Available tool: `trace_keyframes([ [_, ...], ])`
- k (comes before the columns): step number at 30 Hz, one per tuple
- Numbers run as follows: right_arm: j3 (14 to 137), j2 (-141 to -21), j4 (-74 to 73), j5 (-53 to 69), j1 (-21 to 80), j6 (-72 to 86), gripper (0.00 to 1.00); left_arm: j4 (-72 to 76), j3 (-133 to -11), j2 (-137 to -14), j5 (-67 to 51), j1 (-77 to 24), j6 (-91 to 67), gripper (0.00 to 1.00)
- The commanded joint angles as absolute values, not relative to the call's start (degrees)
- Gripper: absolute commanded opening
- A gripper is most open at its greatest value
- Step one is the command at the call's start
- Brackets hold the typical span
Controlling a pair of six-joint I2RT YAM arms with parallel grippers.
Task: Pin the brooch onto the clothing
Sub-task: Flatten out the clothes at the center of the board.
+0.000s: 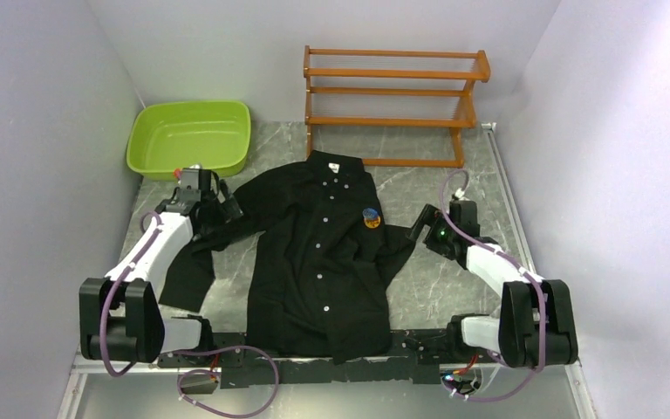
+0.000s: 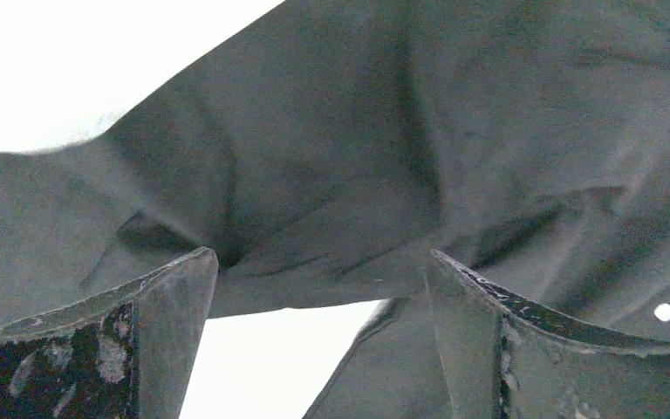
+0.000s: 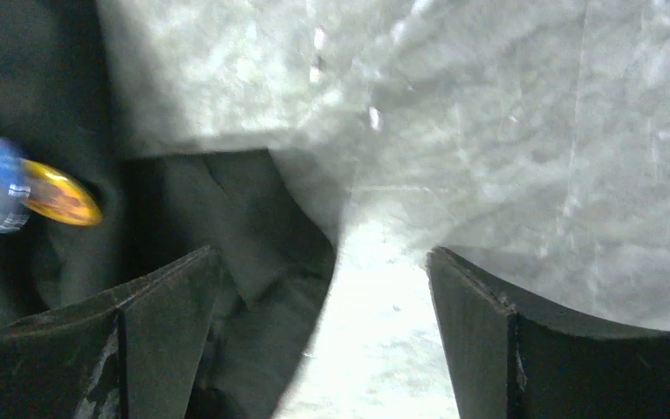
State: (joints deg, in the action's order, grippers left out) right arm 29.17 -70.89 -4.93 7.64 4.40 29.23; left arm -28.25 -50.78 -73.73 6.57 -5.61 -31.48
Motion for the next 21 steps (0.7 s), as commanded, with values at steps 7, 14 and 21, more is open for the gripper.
trace_keyframes([
  [7, 25.8, -82.0, 10.3, 26.0, 0.2, 37.2, 0.68, -33.3, -48.1, -80.1, 4.1, 2.5, -43.2, 0.94],
  [14, 26.1, -83.2, 8.5, 27.6, 0.3, 38.8, 0.56, -28.1, -43.6, -82.6, 1.0, 5.9, -47.1, 0.86],
  [21, 26.0, -83.7, 6.2, 26.6, 0.2, 38.2, 0.0, -22.4, -39.9, -85.7, -2.9, 10.9, -48.9, 0.45],
])
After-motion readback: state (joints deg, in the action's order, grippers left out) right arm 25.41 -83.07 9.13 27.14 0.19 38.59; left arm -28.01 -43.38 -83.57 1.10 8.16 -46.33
